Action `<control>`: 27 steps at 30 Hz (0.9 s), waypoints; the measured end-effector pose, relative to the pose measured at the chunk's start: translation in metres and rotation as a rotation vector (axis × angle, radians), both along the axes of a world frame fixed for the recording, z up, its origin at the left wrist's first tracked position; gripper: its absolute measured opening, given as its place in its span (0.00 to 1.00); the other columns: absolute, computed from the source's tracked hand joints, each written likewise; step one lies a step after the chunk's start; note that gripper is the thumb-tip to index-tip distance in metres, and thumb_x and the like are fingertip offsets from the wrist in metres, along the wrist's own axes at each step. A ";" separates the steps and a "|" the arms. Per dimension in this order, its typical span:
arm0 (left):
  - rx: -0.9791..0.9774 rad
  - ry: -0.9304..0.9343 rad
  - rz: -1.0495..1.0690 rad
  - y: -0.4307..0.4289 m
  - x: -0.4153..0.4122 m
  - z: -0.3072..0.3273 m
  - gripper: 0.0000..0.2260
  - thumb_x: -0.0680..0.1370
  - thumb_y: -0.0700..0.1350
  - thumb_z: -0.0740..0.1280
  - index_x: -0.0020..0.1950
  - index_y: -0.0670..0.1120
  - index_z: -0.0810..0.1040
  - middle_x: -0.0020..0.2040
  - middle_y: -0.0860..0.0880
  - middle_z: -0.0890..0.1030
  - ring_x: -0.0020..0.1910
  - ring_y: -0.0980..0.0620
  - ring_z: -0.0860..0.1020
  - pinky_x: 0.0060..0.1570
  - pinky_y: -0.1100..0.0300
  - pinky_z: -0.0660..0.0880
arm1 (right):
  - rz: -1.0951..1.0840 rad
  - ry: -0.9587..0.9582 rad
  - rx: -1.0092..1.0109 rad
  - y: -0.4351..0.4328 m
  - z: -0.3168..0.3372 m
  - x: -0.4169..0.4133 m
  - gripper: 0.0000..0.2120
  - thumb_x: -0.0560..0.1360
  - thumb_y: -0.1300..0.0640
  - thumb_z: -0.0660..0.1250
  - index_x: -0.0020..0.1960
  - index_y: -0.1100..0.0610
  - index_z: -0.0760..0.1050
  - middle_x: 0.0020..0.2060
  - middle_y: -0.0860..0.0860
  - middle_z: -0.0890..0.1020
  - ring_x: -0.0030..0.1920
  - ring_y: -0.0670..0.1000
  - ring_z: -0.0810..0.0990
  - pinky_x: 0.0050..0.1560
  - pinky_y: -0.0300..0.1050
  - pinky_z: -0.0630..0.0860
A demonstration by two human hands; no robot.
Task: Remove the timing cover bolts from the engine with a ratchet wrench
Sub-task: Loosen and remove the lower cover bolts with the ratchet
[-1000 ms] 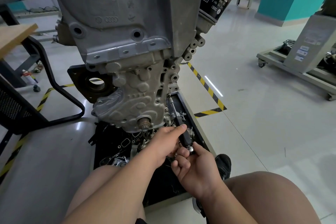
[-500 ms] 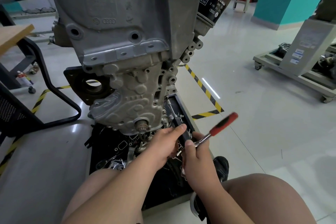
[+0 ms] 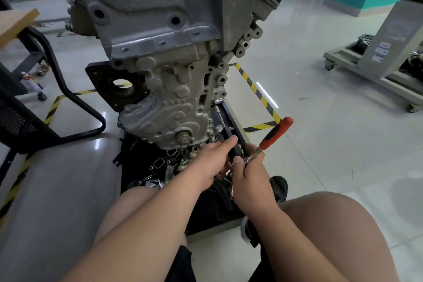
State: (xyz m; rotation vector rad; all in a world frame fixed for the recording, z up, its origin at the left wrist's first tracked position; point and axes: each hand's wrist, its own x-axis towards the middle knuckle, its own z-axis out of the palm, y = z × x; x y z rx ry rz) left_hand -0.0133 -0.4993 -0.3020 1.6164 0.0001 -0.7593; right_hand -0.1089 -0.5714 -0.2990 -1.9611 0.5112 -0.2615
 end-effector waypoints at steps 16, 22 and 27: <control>-0.069 0.071 0.018 0.002 -0.011 0.003 0.12 0.80 0.52 0.64 0.43 0.45 0.74 0.18 0.54 0.64 0.14 0.58 0.64 0.17 0.69 0.54 | -0.178 0.028 1.525 -0.002 -0.003 0.008 0.18 0.83 0.49 0.52 0.43 0.60 0.70 0.24 0.50 0.67 0.18 0.47 0.61 0.25 0.40 0.69; -0.027 0.011 0.033 0.003 -0.011 -0.001 0.12 0.79 0.52 0.66 0.41 0.46 0.75 0.19 0.56 0.66 0.16 0.58 0.66 0.18 0.70 0.57 | -0.163 0.067 1.734 -0.003 -0.003 0.008 0.19 0.82 0.48 0.52 0.43 0.61 0.70 0.23 0.48 0.66 0.15 0.46 0.59 0.21 0.36 0.68; -0.055 0.026 0.039 0.003 -0.013 -0.001 0.12 0.79 0.53 0.66 0.43 0.45 0.75 0.19 0.53 0.71 0.18 0.56 0.73 0.18 0.71 0.61 | -0.161 0.067 1.688 -0.002 -0.002 0.009 0.18 0.82 0.47 0.52 0.46 0.60 0.71 0.23 0.48 0.66 0.16 0.46 0.60 0.22 0.37 0.69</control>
